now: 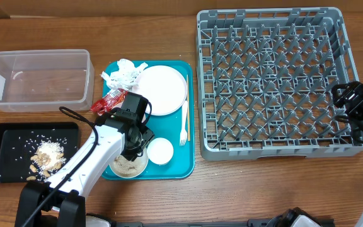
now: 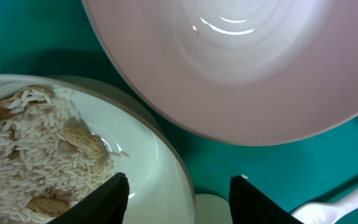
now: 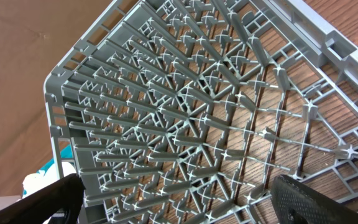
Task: Sort waste into correct bins and load items into the dishwasher rack
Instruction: 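Grasp the pink bowl of rice with the left gripper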
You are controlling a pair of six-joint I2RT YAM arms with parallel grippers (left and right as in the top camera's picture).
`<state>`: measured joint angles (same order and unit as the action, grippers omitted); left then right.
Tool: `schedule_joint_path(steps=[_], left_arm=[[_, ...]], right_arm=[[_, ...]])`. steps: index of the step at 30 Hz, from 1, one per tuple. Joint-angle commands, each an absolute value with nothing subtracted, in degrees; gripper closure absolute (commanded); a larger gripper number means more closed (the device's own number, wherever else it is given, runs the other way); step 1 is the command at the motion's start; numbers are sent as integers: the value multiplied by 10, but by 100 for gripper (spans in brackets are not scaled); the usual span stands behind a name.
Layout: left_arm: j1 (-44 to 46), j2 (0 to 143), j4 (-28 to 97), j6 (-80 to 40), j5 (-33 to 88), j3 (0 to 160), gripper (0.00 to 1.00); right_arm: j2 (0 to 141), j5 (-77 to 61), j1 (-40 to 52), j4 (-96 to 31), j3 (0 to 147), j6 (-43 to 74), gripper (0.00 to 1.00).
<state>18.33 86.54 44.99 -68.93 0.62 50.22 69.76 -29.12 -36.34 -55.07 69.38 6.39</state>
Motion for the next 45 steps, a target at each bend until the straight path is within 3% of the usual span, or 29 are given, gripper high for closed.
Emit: schedule_joint_path(steps=[1, 13, 20, 23, 34, 43, 45], left_arm=[[179, 869, 451, -693, -14, 500, 45], [179, 869, 456, -693, -17, 499, 51], [179, 869, 448, -695, -17, 499, 58], [179, 869, 450, -695, -15, 499, 66], [179, 869, 446, -707, -15, 480, 71], [179, 869, 436, -685, -30, 483, 94], [179, 869, 437, -667, -31, 488, 96]], right_arm=[[696, -289, -364, -548, 707, 64, 0], [696, -289, -364, -548, 707, 64, 0], [696, -289, -364, -548, 707, 64, 0], [696, -289, -364, -548, 707, 64, 0], [696, -289, -364, -548, 707, 64, 0], [696, -289, -364, -548, 707, 64, 0], [696, -289, -364, -548, 707, 64, 0]])
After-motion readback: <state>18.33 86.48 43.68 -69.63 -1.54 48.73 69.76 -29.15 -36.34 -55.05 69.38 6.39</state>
